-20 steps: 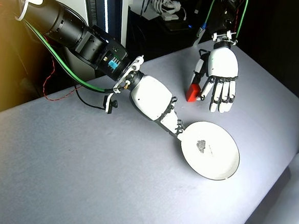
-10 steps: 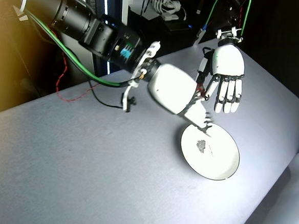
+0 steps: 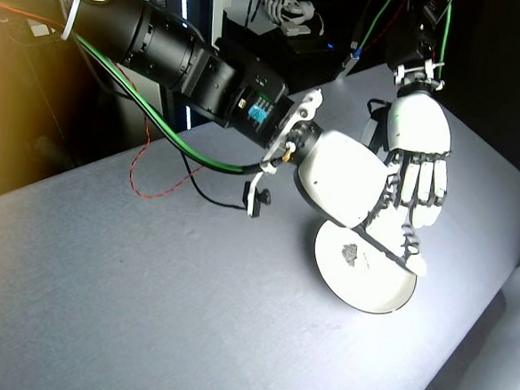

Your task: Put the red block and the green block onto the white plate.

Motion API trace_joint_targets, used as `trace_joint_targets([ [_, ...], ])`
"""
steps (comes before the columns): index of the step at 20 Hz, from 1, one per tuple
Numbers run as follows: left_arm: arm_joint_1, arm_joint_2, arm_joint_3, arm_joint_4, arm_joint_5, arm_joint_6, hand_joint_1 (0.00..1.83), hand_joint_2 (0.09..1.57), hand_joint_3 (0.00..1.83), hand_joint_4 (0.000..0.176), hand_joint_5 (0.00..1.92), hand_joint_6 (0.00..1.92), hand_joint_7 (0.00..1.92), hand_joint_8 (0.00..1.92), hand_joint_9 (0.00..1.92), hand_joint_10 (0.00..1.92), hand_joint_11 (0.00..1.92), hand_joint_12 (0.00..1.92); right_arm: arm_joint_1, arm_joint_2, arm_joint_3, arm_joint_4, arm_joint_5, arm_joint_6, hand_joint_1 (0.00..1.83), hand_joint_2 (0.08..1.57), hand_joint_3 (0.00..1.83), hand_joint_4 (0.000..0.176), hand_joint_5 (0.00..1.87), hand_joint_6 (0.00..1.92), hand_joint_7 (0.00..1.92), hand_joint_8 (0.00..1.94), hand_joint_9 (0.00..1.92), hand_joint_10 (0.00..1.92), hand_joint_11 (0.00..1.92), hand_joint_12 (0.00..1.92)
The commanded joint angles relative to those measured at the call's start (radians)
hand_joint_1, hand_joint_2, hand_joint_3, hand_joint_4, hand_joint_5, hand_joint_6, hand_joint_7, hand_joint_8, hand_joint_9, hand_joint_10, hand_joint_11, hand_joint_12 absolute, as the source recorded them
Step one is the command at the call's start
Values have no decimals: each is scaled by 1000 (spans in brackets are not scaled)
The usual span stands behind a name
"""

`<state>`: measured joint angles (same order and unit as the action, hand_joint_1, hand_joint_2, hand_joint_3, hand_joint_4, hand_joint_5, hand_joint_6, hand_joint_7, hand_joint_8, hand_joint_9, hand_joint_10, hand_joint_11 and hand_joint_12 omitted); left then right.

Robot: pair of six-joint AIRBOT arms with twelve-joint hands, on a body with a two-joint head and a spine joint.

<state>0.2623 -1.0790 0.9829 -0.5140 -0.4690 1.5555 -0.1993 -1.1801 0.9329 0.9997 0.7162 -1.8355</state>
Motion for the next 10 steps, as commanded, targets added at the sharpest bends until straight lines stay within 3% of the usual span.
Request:
trace_joint_targets([
  [1, -13, -2, 15, 29, -98, -12, 1006, 1111, 0, 176, 981, 978, 393, 9, 224, 11, 0, 579, 0, 5, 12, -56, 76, 12, 1048, 1059, 1, 176, 1089, 793, 467, 7, 187, 5, 0, 0],
  [10, -31, -75, 131, 82, -108, -80, 1003, 1115, 0, 176, 971, 995, 426, 5, 229, 6, 0, 667, -34, -16, 69, -56, 84, 51, 1047, 1060, 2, 176, 1085, 803, 438, 1, 200, 0, 0, 0],
])
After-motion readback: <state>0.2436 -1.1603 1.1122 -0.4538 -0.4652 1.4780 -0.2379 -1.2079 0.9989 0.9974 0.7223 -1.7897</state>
